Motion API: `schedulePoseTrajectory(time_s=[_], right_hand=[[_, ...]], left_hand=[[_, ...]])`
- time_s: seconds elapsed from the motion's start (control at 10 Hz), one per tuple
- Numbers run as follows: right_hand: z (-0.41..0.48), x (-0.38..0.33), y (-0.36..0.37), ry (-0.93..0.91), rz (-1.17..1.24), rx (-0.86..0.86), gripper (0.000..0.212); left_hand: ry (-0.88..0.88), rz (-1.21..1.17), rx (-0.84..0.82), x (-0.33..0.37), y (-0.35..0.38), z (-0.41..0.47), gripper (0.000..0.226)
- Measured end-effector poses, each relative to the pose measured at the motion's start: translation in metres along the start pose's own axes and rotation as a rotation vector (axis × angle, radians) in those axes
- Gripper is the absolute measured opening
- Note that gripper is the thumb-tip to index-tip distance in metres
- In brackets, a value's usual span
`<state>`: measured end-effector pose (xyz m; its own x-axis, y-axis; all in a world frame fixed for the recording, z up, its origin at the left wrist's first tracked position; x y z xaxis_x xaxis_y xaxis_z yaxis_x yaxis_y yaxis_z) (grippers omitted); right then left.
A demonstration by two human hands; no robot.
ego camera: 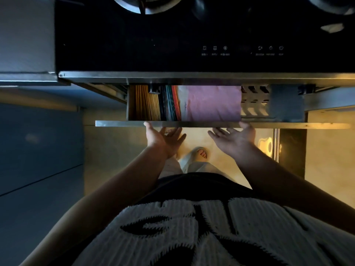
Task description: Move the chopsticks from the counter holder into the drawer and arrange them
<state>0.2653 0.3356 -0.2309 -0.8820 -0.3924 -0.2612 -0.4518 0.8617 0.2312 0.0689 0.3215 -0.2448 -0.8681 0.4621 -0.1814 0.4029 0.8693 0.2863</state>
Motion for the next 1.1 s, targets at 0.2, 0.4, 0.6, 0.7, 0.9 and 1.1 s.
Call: schedulePoseTrajectory(time_s=[0.2,0.4,0.6,0.7,0.9,1.1], right_hand=[[0.018,-0.014,0.036,-0.067,0.034,-0.063,0.062],[0.035,-0.028,0.066,-0.081,0.046,-0.065,0.061],[0.042,-0.035,0.088,-0.1,0.083,-0.07,0.059],[0.047,-0.039,0.096,-0.095,0.107,-0.089,0.062],[0.047,-0.033,0.094,-0.121,0.134,-0.122,0.059],[0.037,-0.022,0.083,-0.093,0.065,-0.172,0.054]], left_hand=[[0.042,-0.006,-0.106,0.022,0.04,0.009,0.091],[0.051,-0.04,-0.195,0.04,0.067,0.015,0.096],[0.034,-0.079,-0.305,0.053,0.083,0.022,0.1],[0.066,-0.074,-0.305,0.059,0.089,0.028,0.099],[0.035,-0.061,-0.315,0.056,0.084,0.038,0.107],[-0.027,-0.077,-0.396,0.048,0.078,0.031,0.103]])
Point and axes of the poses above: each hand's wrist, its own z-axis towards the middle knuckle, its own y-axis out of the palm, x = y × z, the point moved 3 cm from there along z, towards the middle knuckle, and after that the axes turned 10 degrees about -y, right-handed, at the moved point
